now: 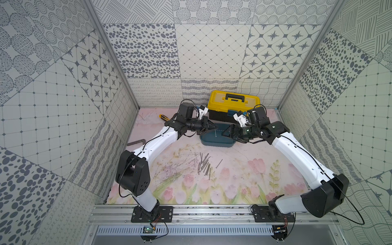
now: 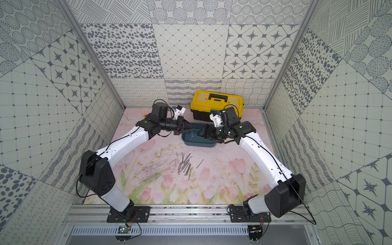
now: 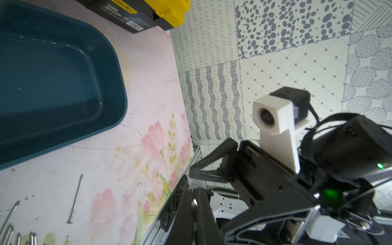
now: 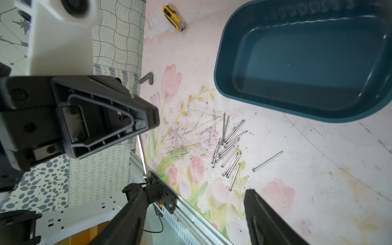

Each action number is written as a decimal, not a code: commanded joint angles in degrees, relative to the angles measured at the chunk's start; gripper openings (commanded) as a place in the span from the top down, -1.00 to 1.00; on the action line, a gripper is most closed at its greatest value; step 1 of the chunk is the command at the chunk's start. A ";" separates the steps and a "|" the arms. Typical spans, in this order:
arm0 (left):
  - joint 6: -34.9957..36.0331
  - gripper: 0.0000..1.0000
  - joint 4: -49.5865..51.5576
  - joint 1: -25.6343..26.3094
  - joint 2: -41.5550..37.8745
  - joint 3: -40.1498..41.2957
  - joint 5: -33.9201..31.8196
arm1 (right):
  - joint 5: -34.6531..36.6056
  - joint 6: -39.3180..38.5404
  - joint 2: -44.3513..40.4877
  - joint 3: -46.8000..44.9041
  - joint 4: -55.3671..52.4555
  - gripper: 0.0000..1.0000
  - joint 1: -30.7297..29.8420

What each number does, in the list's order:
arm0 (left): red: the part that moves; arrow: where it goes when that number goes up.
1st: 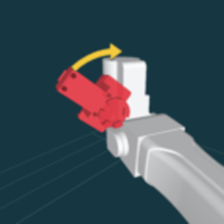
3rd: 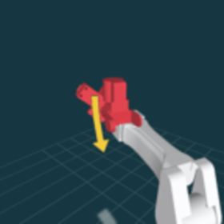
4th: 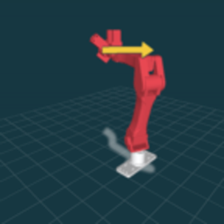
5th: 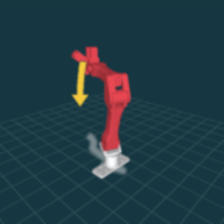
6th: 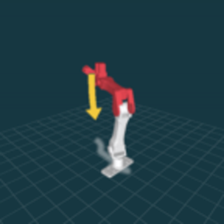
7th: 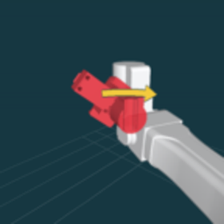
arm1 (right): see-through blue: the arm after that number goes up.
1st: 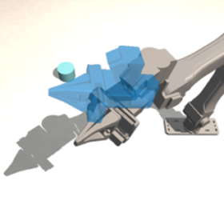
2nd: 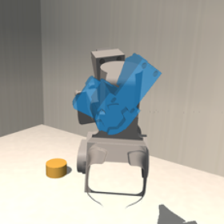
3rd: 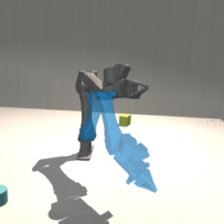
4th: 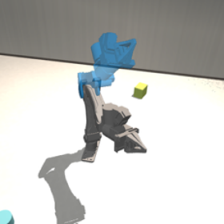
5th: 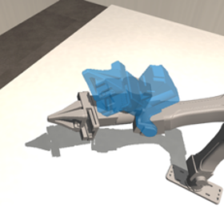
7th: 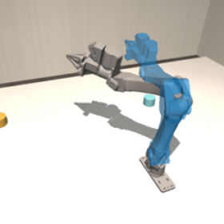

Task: Put the nails on the desktop into the storage box
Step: Place the nail in the storage box.

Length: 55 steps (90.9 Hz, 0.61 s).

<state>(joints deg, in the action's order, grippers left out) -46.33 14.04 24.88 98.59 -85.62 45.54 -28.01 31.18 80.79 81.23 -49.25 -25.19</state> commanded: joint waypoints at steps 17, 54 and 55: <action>19.33 1.00 35.54 0.47 17.65 -25.20 -21.64 | 5.69 -6.44 1.35 2.34 -2.76 -0.58 1.44; 26.11 1.00 48.66 0.90 35.69 -45.06 -31.59 | 10.15 -10.77 3.91 4.53 -4.26 -0.58 1.55; 26.16 1.00 48.73 0.88 35.88 -45.11 -31.71 | 10.20 -10.83 4.01 4.63 -4.35 -0.58 1.55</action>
<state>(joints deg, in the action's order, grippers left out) -27.29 50.85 25.54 130.56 -127.02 22.31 -20.23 23.07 84.20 83.33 -53.49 -23.75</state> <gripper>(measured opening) 0.060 0.790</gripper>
